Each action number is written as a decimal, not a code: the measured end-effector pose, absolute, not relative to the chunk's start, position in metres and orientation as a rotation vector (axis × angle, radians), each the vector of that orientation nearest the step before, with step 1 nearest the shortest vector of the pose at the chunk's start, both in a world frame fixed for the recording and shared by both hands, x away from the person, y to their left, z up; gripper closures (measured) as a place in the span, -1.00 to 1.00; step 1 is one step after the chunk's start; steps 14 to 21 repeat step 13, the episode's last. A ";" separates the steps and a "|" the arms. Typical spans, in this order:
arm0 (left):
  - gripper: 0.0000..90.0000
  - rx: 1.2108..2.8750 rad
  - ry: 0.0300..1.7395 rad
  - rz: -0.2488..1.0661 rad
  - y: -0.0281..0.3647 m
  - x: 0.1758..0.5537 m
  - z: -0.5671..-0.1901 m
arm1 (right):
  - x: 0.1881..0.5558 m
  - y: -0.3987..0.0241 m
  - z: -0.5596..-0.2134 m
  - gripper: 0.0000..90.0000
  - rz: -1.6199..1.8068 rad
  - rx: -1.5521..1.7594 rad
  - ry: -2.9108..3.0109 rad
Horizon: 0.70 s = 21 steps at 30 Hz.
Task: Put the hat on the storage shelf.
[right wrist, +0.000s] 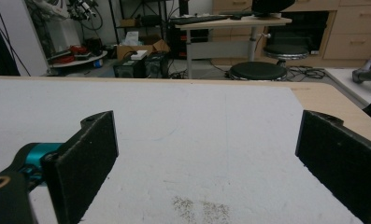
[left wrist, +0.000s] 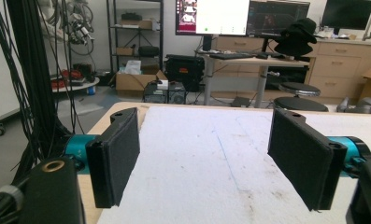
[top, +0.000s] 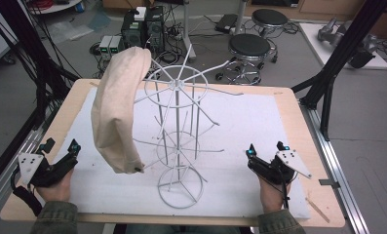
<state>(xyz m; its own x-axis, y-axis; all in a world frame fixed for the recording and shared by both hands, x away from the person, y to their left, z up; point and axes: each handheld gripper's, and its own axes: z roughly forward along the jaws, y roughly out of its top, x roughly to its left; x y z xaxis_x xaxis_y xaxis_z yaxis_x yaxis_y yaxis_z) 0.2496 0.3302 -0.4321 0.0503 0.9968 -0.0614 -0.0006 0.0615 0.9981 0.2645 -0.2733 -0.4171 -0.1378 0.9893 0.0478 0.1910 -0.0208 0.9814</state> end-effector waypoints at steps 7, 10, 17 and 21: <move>-0.44 1.182 1.206 1.120 0.331 0.249 -0.432 | 0.265 -0.273 -0.417 -0.89 1.251 1.315 1.440; -0.44 1.183 1.201 1.116 0.330 0.249 -0.432 | 0.266 -0.273 -0.418 -0.89 1.247 1.315 1.438; -0.44 1.186 1.197 1.113 0.328 0.249 -0.432 | 0.266 -0.273 -0.418 -0.89 1.252 1.322 1.441; -0.44 1.186 1.197 1.113 0.328 0.249 -0.432 | 0.266 -0.273 -0.418 -0.89 1.252 1.322 1.441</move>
